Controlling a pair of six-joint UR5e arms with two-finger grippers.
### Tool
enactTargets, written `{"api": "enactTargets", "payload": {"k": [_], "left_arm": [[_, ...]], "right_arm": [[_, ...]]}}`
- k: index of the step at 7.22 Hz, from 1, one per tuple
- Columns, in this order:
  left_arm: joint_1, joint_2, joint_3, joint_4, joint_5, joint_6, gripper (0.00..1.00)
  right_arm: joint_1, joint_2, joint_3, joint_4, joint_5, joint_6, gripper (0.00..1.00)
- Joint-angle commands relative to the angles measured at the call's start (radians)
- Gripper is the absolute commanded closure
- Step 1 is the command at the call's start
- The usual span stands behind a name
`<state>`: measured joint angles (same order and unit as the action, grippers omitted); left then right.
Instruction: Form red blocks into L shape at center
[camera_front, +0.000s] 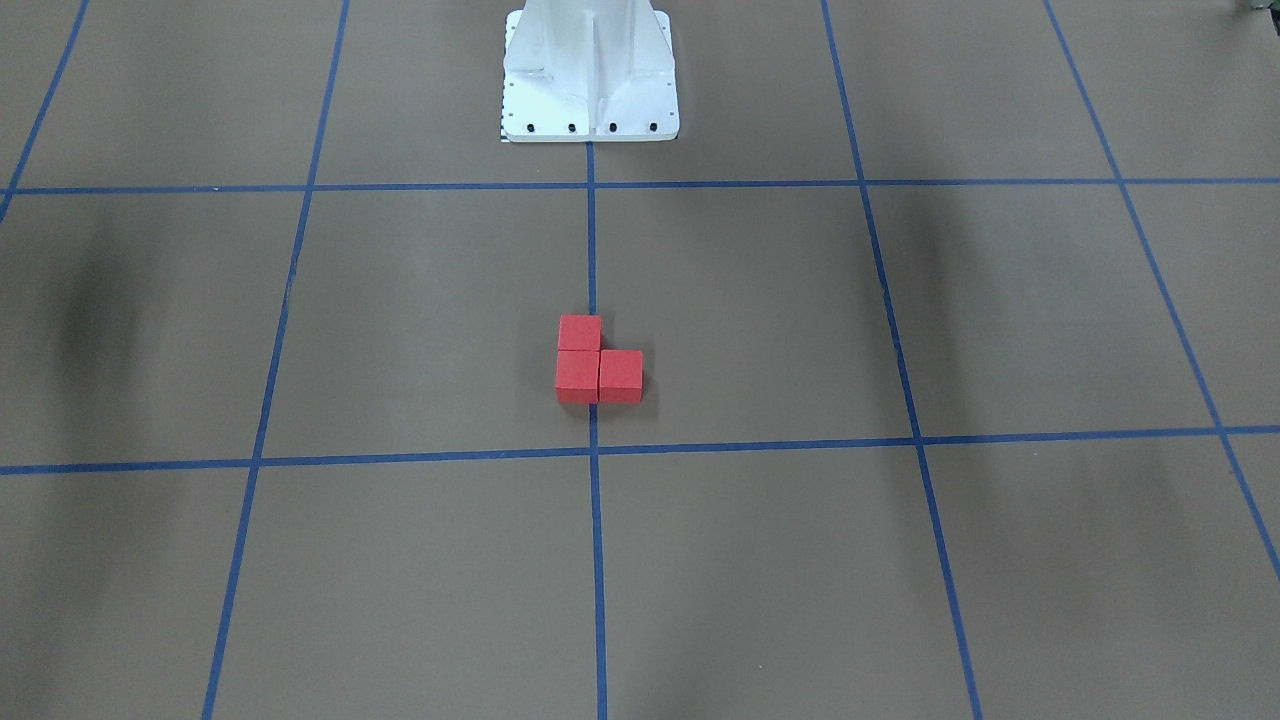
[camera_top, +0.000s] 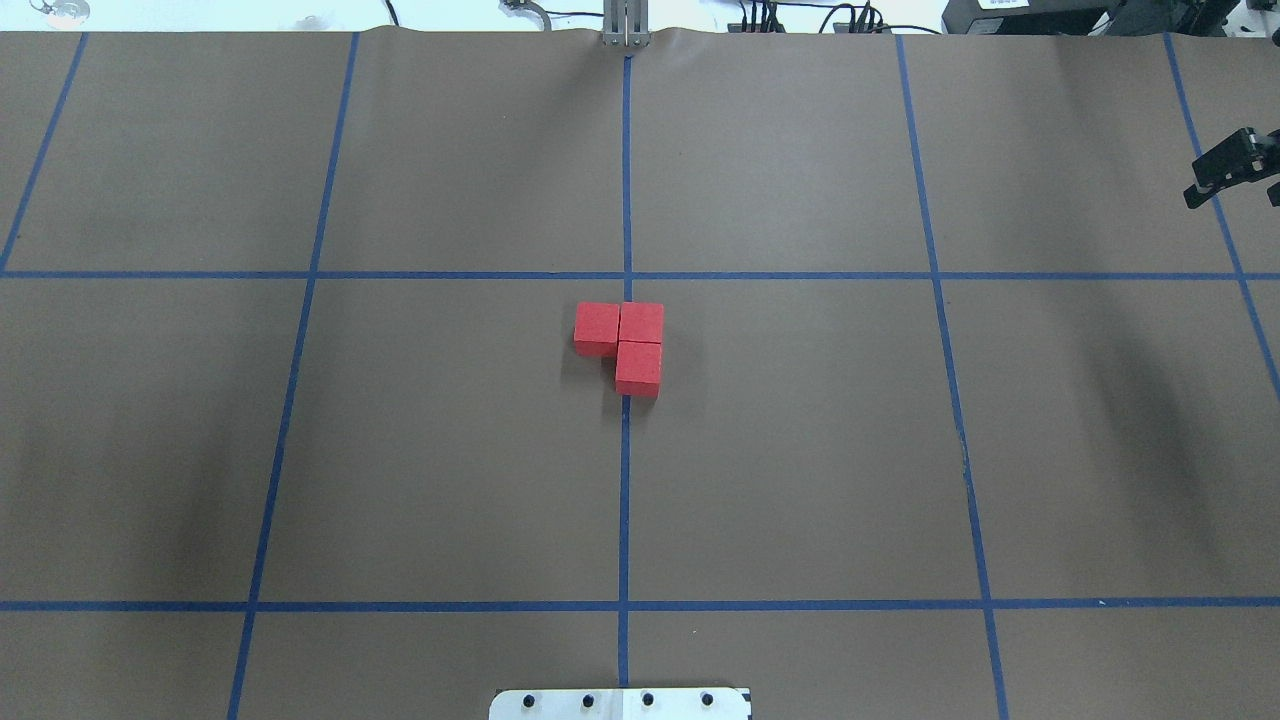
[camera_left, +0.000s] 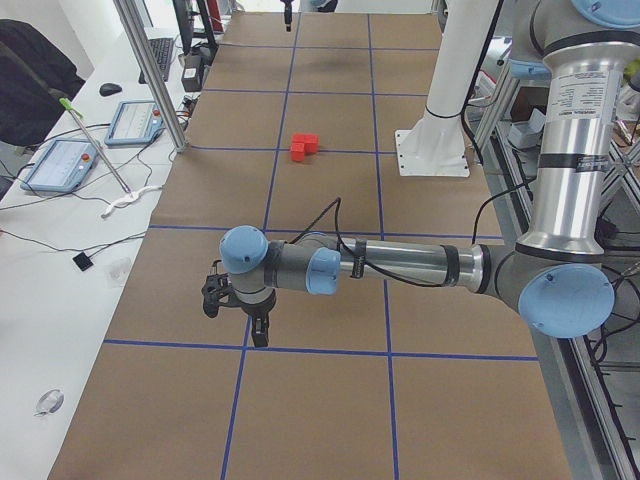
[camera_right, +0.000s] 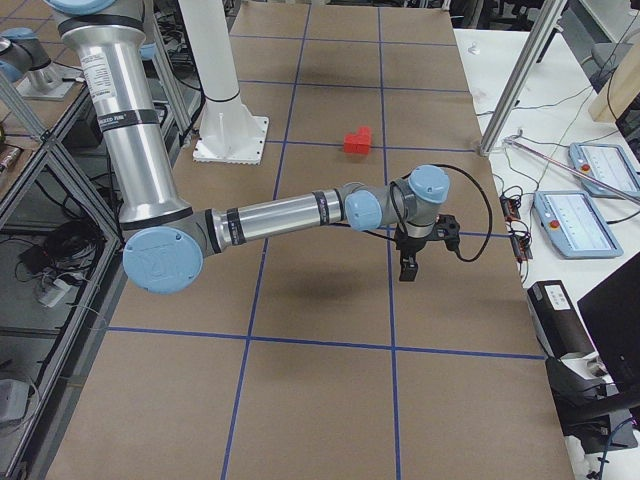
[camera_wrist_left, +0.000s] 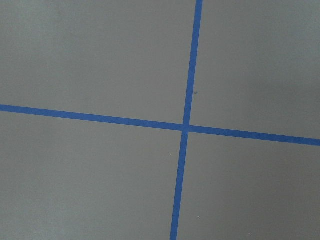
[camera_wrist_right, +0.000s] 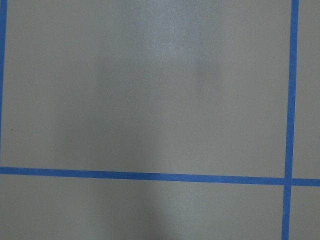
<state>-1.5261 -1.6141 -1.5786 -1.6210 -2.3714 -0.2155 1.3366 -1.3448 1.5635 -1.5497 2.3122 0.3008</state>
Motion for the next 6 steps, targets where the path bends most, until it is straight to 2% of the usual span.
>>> {"api": "enactTargets", "payload": {"k": [1,6], "left_arm": [[0.001,-0.007,-0.003,-0.003,-0.005,-0.001,0.00],[0.012,-0.012,-0.041,-0.005,0.003,-0.001,0.00]], "right_arm": [[0.006,-0.048,0.007,0.006,-0.002,-0.056,0.00],[0.061,-0.117,0.030,0.002,0.024,-0.098,0.00]]}}
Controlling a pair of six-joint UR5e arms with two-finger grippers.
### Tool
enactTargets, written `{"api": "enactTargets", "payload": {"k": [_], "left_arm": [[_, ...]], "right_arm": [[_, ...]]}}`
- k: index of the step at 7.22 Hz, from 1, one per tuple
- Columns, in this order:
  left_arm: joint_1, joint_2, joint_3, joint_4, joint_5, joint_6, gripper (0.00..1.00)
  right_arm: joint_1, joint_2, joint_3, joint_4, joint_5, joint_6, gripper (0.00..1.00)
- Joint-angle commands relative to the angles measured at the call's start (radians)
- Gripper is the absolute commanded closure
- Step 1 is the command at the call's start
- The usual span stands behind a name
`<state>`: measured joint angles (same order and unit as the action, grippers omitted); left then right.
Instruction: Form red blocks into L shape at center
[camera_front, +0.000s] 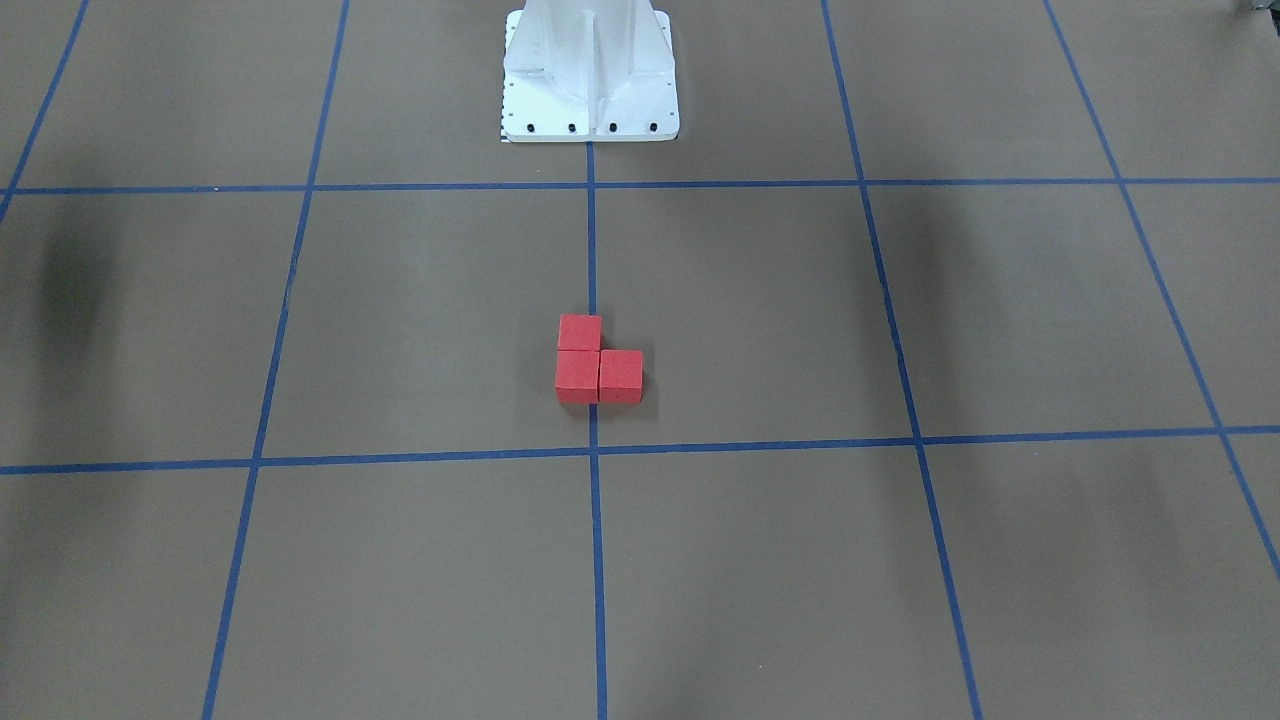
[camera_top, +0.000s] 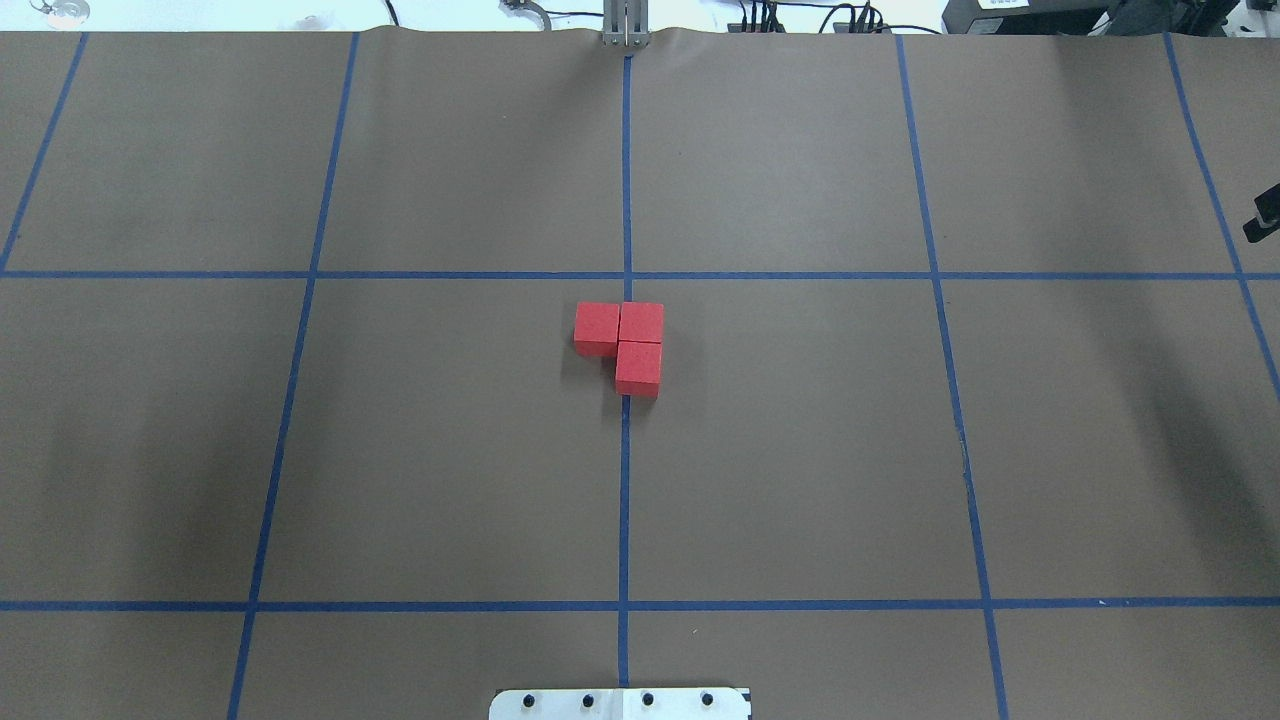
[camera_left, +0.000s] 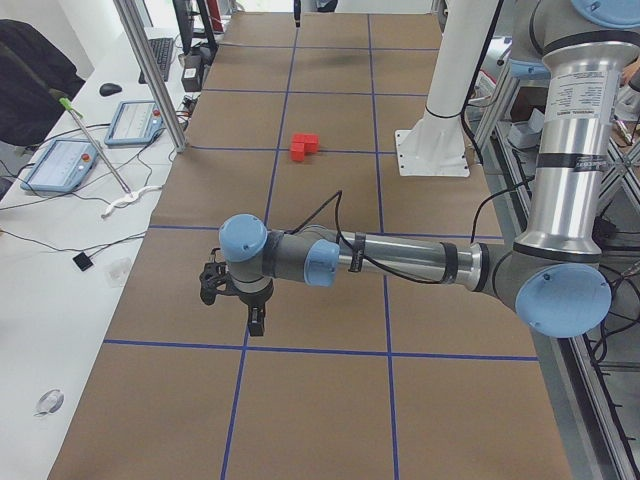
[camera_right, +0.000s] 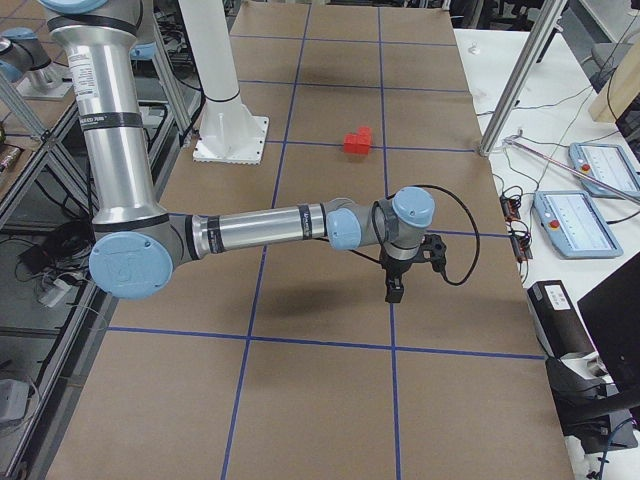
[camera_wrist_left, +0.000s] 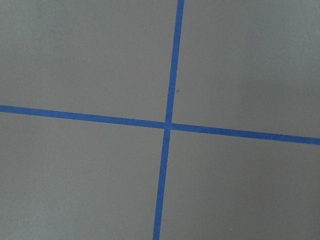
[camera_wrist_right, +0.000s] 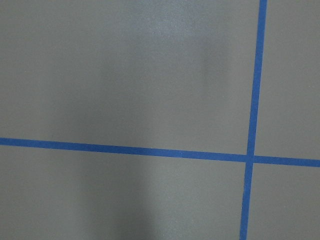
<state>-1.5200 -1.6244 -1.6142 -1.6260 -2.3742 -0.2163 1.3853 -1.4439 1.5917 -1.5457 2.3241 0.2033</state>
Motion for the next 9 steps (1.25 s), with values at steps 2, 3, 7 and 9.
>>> {"api": "enactTargets", "payload": {"k": [2,3,7,9], "left_arm": [[0.006,0.000,-0.010,0.000,0.000,0.000,0.00],[0.006,0.000,-0.007,-0.003,-0.002,0.000,0.00],[0.006,0.003,-0.013,-0.005,-0.003,0.003,0.00],[0.006,0.001,-0.026,-0.006,-0.003,0.002,0.00]], "right_arm": [[0.049,-0.039,0.005,0.001,0.060,-0.002,0.00],[0.063,-0.041,0.001,0.001,0.052,-0.002,0.00],[0.078,-0.110,0.117,0.003,0.054,0.011,0.00],[0.077,-0.124,0.149,0.003,0.049,0.013,0.00]]}}
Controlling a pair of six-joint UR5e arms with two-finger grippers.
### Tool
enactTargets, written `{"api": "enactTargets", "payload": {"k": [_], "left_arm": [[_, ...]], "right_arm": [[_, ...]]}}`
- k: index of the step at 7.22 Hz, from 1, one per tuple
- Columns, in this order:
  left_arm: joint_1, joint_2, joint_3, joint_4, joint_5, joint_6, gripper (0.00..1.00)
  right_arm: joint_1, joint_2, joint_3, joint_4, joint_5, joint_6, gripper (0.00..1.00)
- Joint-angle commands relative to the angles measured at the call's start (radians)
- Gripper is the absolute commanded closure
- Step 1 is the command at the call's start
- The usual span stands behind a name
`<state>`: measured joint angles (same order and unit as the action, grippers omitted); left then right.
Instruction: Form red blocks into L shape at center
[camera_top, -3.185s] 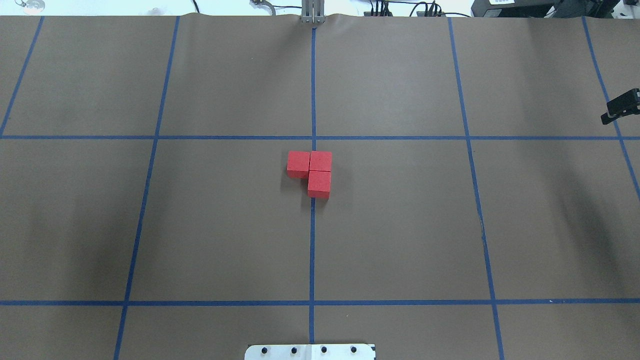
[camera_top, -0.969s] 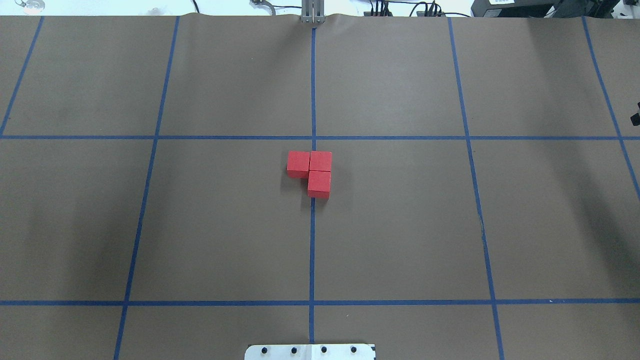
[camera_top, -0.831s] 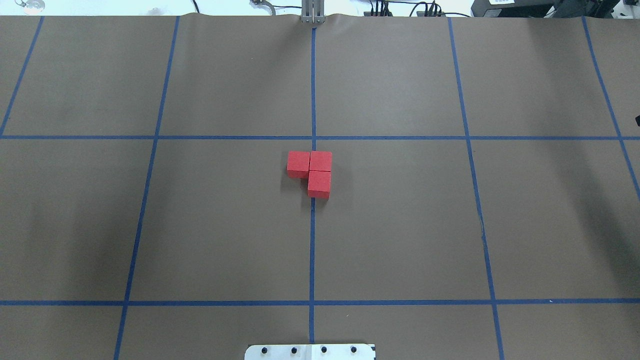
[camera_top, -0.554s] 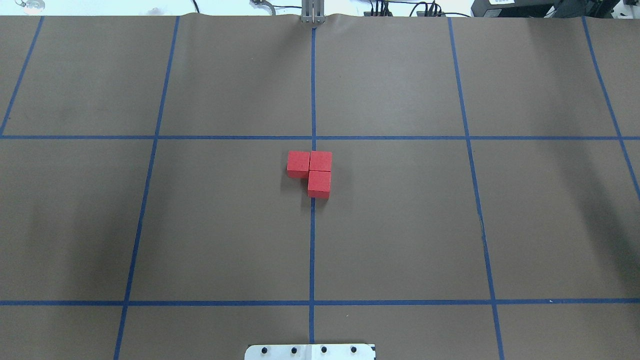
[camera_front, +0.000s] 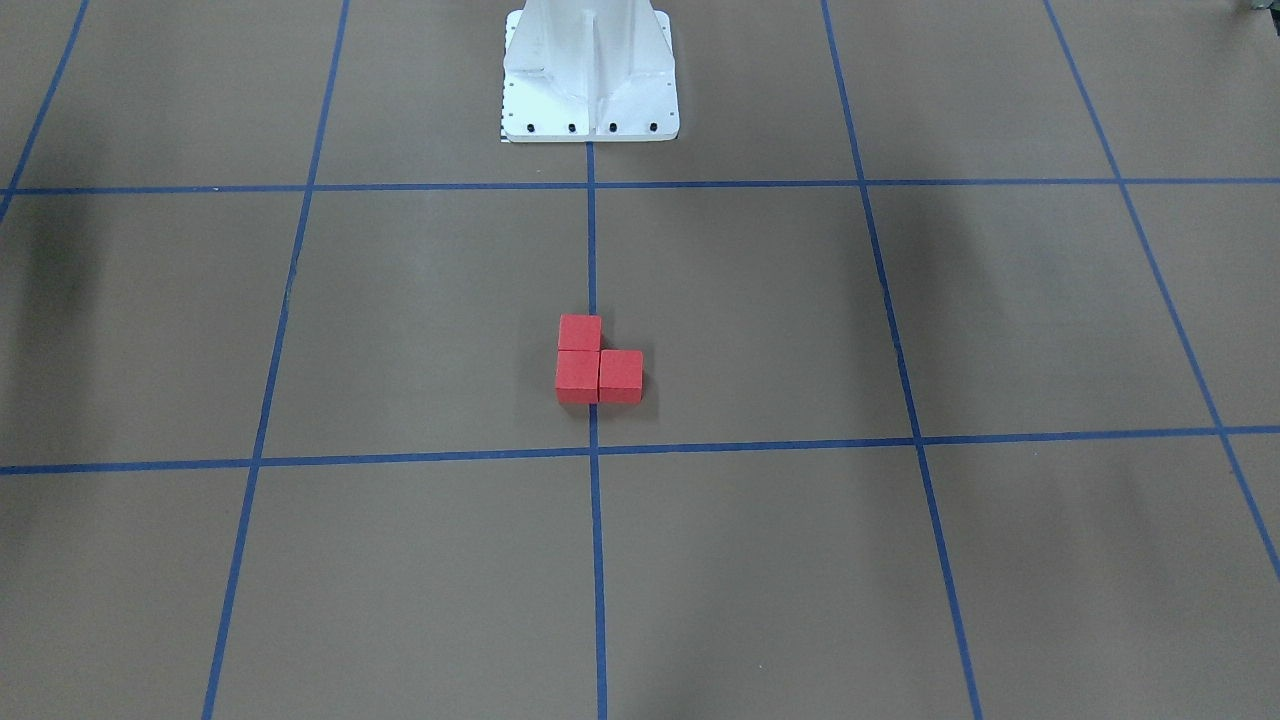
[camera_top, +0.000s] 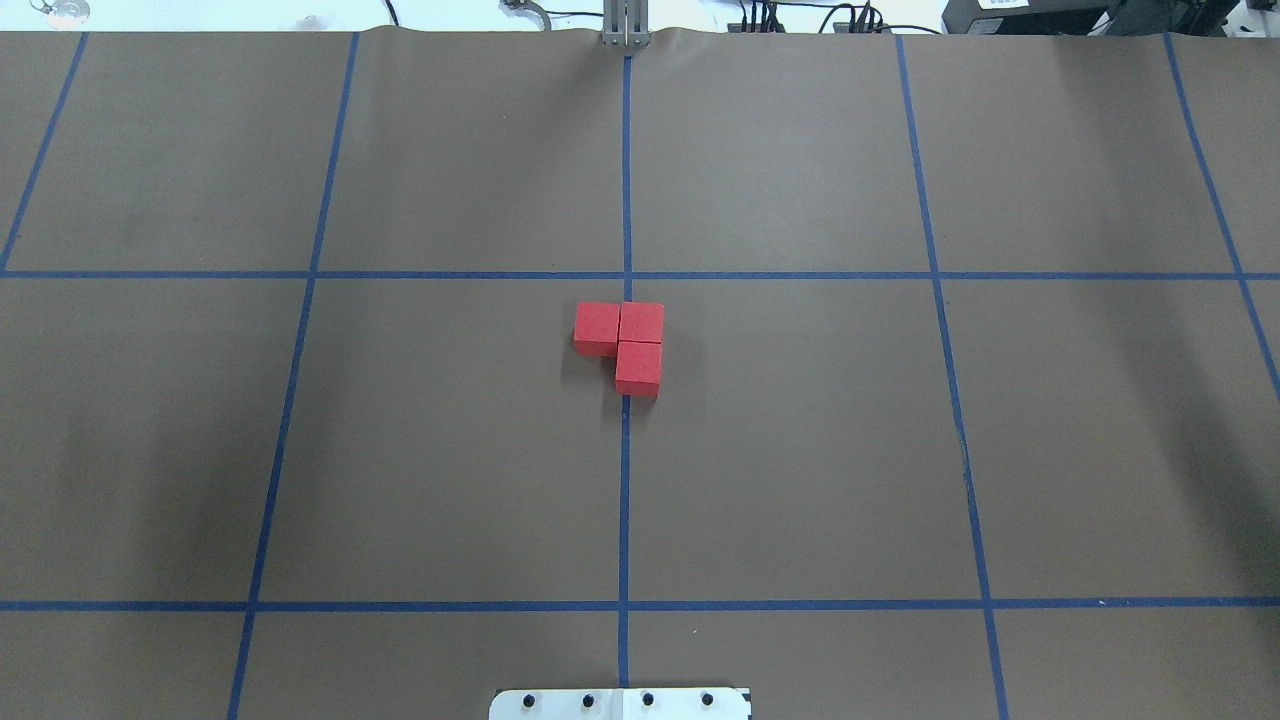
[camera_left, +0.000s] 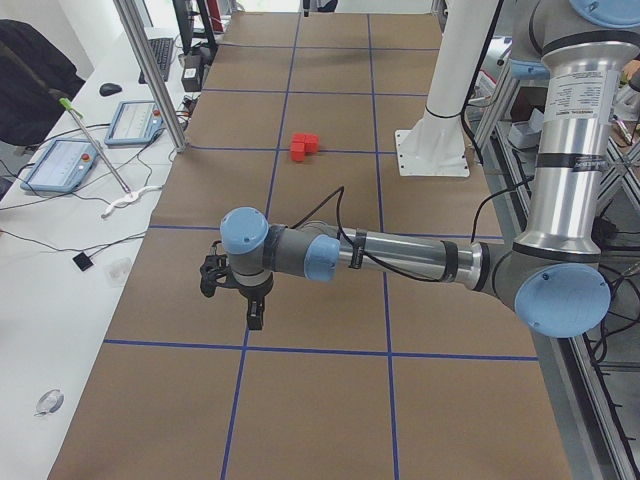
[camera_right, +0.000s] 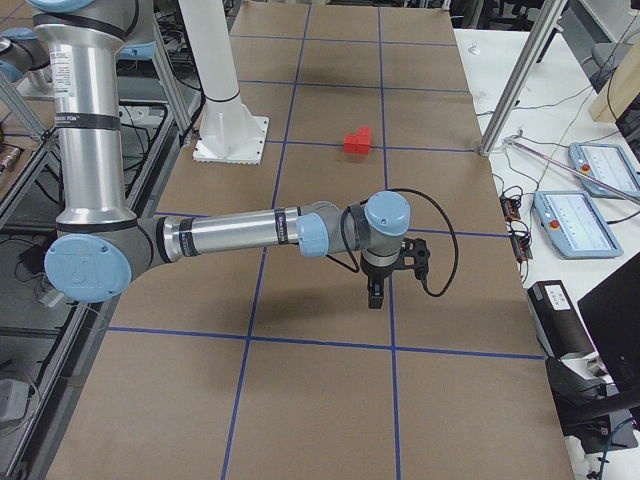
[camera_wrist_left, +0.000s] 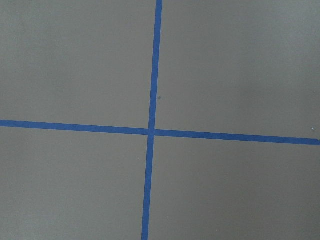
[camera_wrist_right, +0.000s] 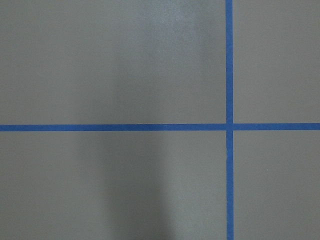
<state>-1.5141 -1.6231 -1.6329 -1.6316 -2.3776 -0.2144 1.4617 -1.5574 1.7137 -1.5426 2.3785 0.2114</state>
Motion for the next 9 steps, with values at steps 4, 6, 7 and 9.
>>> {"api": "enactTargets", "payload": {"k": [4,6,7,9], "left_arm": [[0.002,-0.001,-0.016,-0.001,0.000,0.001,0.00],[0.002,-0.001,-0.033,-0.001,-0.002,0.000,0.00],[0.002,-0.001,-0.031,-0.001,-0.002,0.000,0.00],[0.003,-0.001,-0.030,-0.001,0.000,0.000,0.00]], "right_arm": [[-0.003,-0.012,0.030,-0.001,-0.009,0.003,0.00],[-0.003,-0.009,0.032,0.001,-0.008,0.003,0.00],[-0.003,-0.007,0.033,0.001,-0.009,0.003,0.00],[-0.003,-0.006,0.033,0.001,-0.009,0.003,0.00]]}}
